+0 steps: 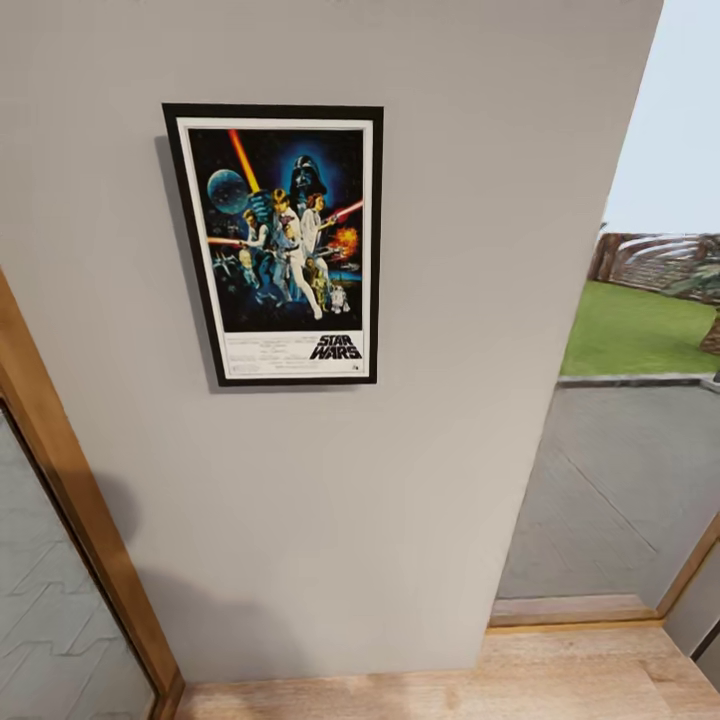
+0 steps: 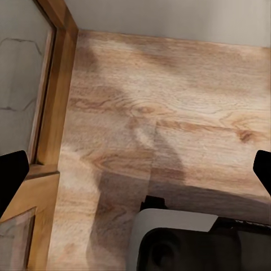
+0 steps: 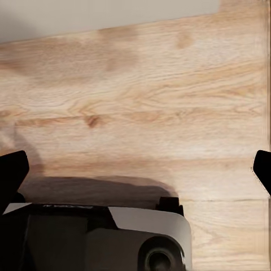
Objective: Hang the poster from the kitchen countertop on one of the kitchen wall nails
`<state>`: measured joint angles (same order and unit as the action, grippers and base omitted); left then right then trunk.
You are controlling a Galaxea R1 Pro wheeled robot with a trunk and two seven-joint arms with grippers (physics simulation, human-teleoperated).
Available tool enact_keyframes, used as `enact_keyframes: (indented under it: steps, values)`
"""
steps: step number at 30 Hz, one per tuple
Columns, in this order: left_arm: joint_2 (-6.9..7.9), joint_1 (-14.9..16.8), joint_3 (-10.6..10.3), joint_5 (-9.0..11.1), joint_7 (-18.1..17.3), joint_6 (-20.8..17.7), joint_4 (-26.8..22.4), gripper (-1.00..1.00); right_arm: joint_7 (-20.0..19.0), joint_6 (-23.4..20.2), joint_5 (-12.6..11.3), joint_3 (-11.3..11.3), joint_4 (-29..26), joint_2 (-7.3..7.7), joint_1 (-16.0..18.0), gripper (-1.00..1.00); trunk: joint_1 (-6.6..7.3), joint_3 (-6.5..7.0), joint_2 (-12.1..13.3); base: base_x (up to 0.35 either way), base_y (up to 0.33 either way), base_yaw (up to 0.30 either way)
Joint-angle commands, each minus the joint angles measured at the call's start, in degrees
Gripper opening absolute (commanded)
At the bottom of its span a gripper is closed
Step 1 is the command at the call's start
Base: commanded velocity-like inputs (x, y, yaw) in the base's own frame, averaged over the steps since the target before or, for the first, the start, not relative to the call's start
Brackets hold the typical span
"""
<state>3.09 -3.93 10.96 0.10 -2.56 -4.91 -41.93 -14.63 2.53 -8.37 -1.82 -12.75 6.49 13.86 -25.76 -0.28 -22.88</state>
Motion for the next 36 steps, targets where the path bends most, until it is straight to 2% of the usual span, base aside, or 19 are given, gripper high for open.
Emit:
enact_keyframes:
  steps: [1, 13, 14, 15, 17, 19, 22, 36]
  values:
    - [-0.03, -0.03, 0.15, 0.01, -0.27, -0.39, -0.09, 1.0, -0.01, 0.17, -0.57, -0.2, 0.09, -0.01, 0.03, 1.0, -0.03, 0.07, -0.04, 0.0, 0.0, 0.0]
    - [-0.02, -0.04, 0.17, -0.01, -0.26, -0.37, 0.18, 1.0, 0.91, 0.21, -0.4, -0.35, 0.57, -0.28, 0.03, 1.0, -0.03, 0.91, -0.04, 0.0, 0.0, 0.0]
    - [-0.02, -0.03, 0.17, -0.01, -0.26, -0.37, 0.18, 1.0, 0.91, 0.21, -0.34, -0.39, 1.46, -0.45, 0.03, 1.0, -0.03, 0.92, -0.04, 0.0, 0.0, 0.0]
    - [-0.02, -0.04, 0.18, -0.01, -0.23, -0.37, 0.18, 1.0, 0.92, 0.3, -0.25, -0.43, 5.15, -0.85, 0.03, 1.0, -0.03, 0.93, -0.04, 0.0, 0.0, 0.0]
    - [-0.01, -0.05, 0.17, -0.01, -0.22, -0.37, 0.18, 1.0, 0.92, 0.23, -0.2, -0.44, 6.97, -0.99, 0.03, 1.0, -0.03, 0.93, -0.04, 0.0, 0.0, 0.0]
    - [-0.02, -0.03, 0.14, -0.01, -0.25, -0.37, 0.18, 1.0, 0.92, 0.19, -0.22, -0.44, 11.61, -0.95, 0.03, 1.0, -0.03, 0.93, -0.04, 0.0, 0.0, 0.0]
    - [-0.03, -0.02, 0.18, -0.01, -0.22, 0.1, 0.21, 1.0, 0.92, 0.2, -0.18, -0.45, 13.55, -0.78, 0.03, 1.0, -0.03, 0.93, -0.04, 0.0, 0.0, 0.0]
    - [-0.16, -0.06, -0.02, -0.02, -0.17, 1.62, 1.73, 1.0, 0.92, 0.25, -0.18, -0.46, 14.43, -0.8, 0.03, 1.0, -0.03, 0.93, -0.04, 0.0, 0.0, 0.0]
